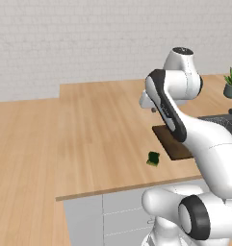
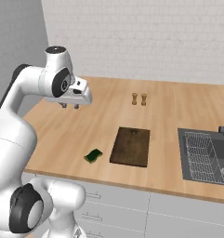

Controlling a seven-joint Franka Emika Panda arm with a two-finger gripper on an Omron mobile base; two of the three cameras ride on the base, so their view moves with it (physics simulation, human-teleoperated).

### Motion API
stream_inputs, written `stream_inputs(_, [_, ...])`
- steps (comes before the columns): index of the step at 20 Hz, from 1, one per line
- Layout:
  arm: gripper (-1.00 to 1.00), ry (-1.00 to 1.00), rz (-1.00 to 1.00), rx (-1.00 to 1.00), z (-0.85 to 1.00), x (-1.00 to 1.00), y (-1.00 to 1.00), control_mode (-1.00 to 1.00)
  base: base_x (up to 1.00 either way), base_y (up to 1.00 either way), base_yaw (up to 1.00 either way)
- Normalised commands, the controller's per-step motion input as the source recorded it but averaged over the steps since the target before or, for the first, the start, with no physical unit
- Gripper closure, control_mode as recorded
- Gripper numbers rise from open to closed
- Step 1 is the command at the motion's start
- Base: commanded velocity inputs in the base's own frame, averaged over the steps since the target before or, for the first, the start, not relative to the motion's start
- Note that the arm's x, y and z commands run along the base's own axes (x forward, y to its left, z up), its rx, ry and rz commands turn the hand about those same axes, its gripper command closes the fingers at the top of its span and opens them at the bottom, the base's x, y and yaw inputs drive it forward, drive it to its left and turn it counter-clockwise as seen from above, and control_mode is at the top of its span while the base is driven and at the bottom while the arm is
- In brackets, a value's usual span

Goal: Pick up the sponge from the counter and clean the cutting board by briefly scrubbing or pressing down on the cutting board. Once finished, release the sponge.

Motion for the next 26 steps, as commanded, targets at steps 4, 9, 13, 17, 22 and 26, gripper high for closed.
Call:
stream_inputs(4, [-1.0,0.0,-0.03,0.03,-0.26,-0.08,-0.04,-1.0,0.0,0.0,0.0])
stream_inputs(9, [-1.0,0.02,-0.1,0.04,-0.77,0.0,-0.2,-1.0,0.0,0.0,0.0])
stream_inputs(13, [-1.0,0.0,-0.32,0.0,-0.93,0.0,0.0,-1.0,0.0,0.0,0.0])
stream_inputs(17, [-1.0,0.0,-0.29,0.04,-0.66,0.0,-0.06,-1.0,0.0,0.0,0.0])
stream_inputs(22, [-1.0,0.0,-0.13,0.19,-0.6,-0.01,-0.23,-1.0,0.0,0.0,0.0])
stream_inputs(26, [-1.0,0.0,-0.03,0.08,-0.37,0.06,-0.13,-1.0,0.0,0.0,0.0])
